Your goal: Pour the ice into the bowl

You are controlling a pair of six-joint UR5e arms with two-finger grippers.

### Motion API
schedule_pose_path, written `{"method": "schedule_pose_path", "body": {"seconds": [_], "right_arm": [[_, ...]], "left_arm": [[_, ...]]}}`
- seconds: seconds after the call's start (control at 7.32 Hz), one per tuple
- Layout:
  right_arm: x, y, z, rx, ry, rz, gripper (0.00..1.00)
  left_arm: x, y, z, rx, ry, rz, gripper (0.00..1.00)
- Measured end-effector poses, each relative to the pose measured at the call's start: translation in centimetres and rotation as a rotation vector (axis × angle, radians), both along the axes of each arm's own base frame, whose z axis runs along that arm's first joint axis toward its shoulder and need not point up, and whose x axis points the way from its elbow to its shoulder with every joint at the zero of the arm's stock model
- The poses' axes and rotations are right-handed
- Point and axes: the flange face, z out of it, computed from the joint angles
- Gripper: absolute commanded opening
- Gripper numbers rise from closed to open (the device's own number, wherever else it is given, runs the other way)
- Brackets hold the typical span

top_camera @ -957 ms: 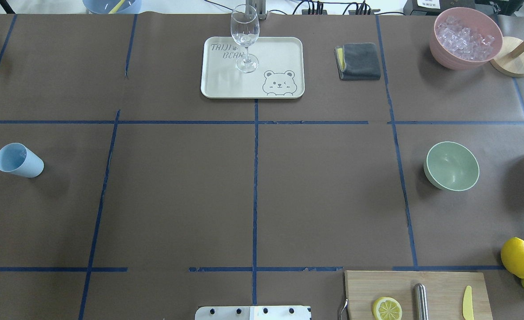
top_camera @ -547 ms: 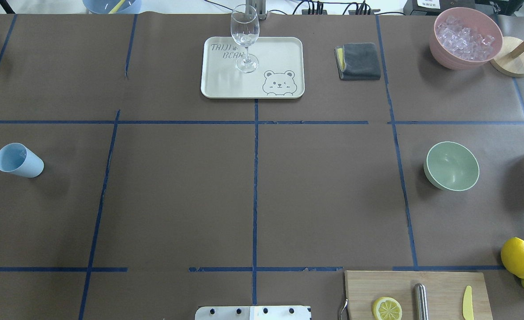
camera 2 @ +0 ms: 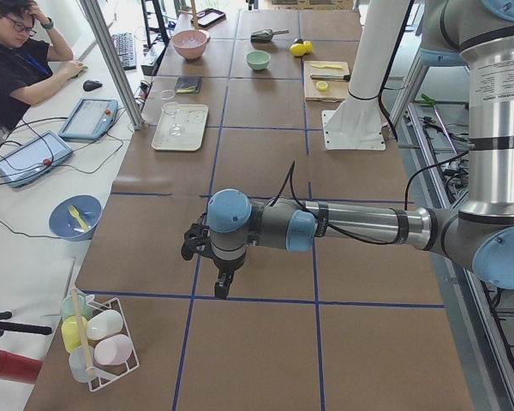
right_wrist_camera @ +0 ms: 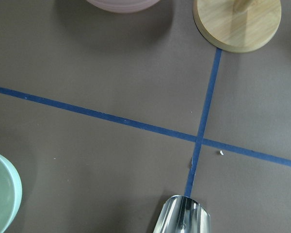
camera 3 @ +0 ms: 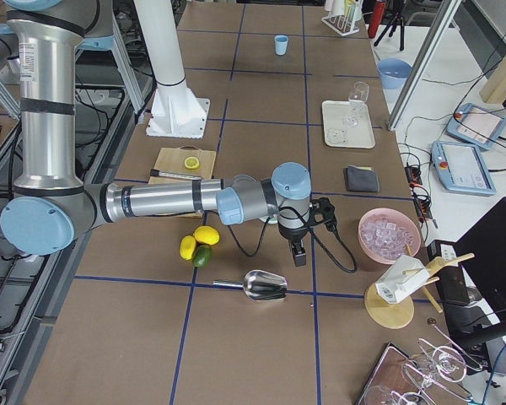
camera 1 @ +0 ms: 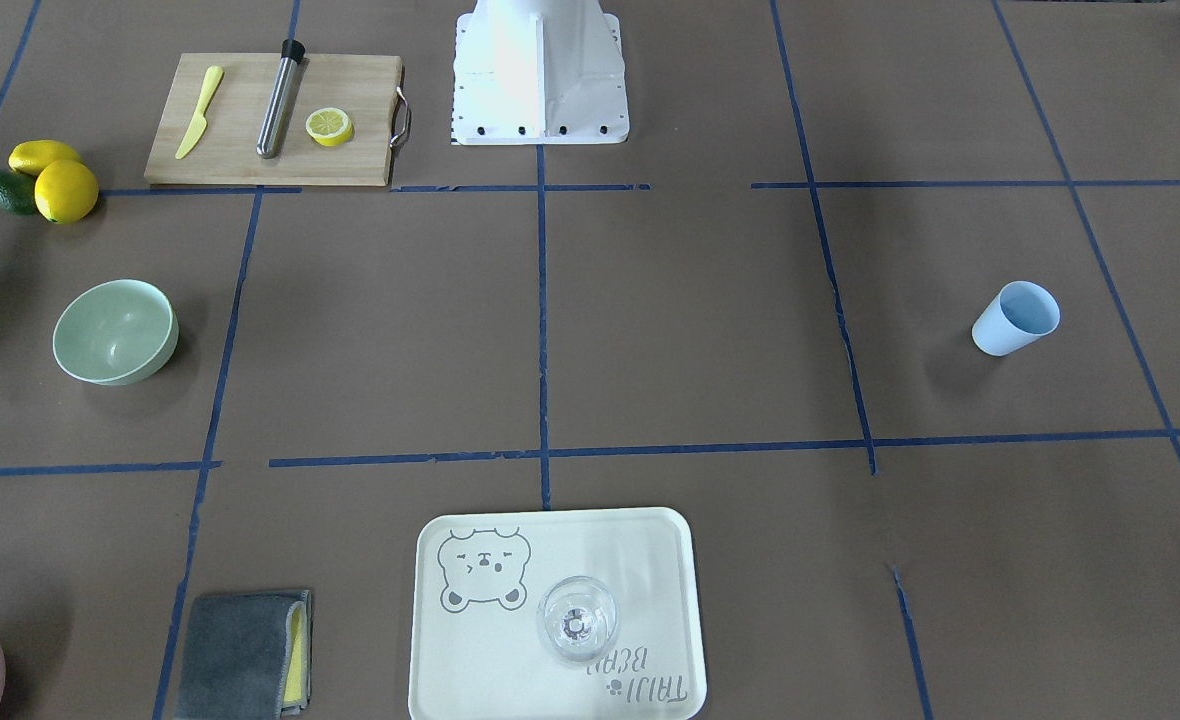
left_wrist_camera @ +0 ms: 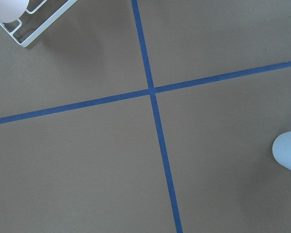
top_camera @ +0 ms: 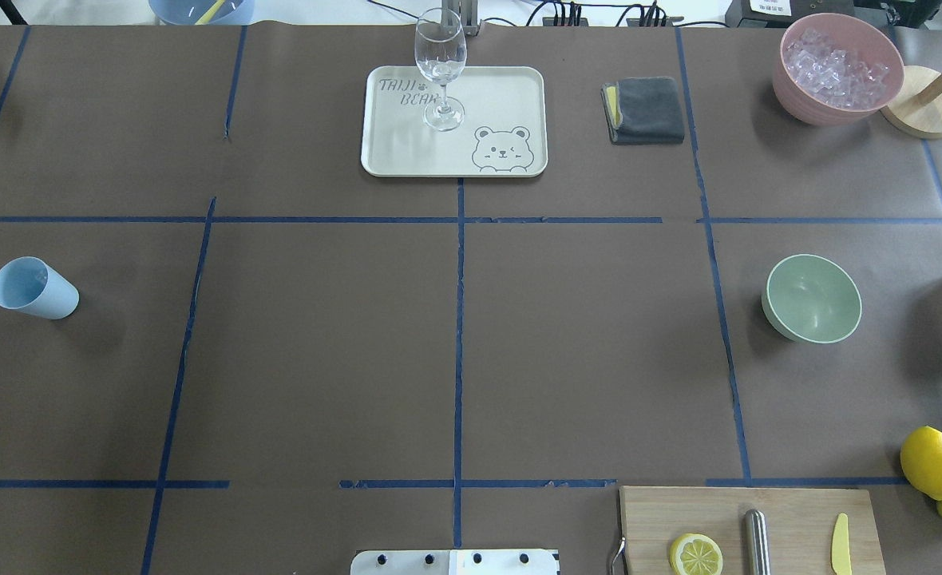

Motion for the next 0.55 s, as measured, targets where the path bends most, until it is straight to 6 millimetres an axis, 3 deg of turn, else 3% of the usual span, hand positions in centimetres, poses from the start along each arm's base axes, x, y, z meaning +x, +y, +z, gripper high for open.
{"method": "schedule_pose_path", "body": {"seconds": [0.27, 0.55], "right_arm": [[-0.8, 0.1, -0.6, 0.070, -0.021, -0.007, 1.00], [-4.8, 0.0, -1.3, 0.119, -0.042, -0.066, 1.00]], "left_arm": [[0.0, 0.0, -0.1, 0.002, 0.000, 0.000, 1.00], [0.0, -0.1, -0.2, 0.004, 0.001, 0.000, 1.00]]}}
